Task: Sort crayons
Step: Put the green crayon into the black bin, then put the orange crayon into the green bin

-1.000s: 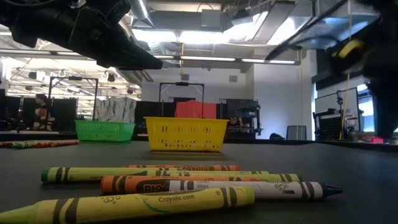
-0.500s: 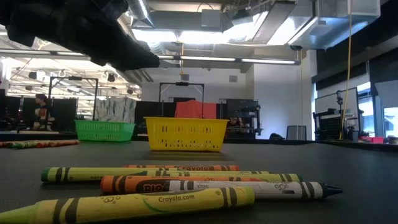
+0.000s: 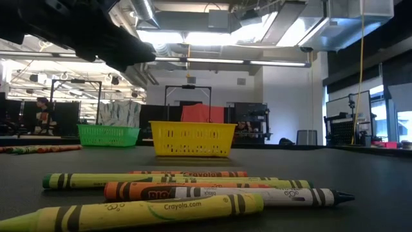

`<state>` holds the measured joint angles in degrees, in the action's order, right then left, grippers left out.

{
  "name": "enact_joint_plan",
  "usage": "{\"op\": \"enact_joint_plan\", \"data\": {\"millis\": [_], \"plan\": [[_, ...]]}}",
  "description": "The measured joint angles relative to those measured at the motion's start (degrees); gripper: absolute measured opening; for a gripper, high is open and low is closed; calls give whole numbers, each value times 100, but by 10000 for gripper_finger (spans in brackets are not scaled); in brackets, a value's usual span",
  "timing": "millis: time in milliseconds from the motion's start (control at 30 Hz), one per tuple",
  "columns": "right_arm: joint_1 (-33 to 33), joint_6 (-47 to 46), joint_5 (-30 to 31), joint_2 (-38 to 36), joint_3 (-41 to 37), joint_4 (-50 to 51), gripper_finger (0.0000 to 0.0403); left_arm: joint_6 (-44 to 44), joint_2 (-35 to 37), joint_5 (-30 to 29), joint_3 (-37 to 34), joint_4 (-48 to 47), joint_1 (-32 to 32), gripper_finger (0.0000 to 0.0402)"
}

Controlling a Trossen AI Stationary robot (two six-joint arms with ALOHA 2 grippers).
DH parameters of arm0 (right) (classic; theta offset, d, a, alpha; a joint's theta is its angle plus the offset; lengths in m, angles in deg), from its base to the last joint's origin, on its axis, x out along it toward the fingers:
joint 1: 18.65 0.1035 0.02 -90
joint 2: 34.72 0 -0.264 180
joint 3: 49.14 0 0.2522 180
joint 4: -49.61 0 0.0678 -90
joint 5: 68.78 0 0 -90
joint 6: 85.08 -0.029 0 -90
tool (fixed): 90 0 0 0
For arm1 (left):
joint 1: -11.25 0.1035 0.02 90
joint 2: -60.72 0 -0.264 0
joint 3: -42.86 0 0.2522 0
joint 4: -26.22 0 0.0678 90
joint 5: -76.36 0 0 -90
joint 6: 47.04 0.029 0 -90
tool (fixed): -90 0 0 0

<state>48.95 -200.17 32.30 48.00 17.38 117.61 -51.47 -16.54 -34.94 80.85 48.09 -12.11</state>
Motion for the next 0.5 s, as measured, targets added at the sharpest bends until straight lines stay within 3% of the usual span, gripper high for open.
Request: {"op": "enact_joint_plan", "data": {"millis": [100, 167, 433, 500], "plan": [[-10, 195, -11, -19, -1, -23, 113, 0, 1, 0, 0, 5, 2, 115], [-7, 385, 344, -61, 59, -28, 138, -1, 0, 0, 0, 5, 2, 115], [-70, 2597, 4260, -81, 446, -775, 169, -16, 0, -59, 0, 112, 9, 115], [-231, 3157, 4825, -50, 346, -929, 166, -59, 2, -68, 1, 124, 9, 115]]}}
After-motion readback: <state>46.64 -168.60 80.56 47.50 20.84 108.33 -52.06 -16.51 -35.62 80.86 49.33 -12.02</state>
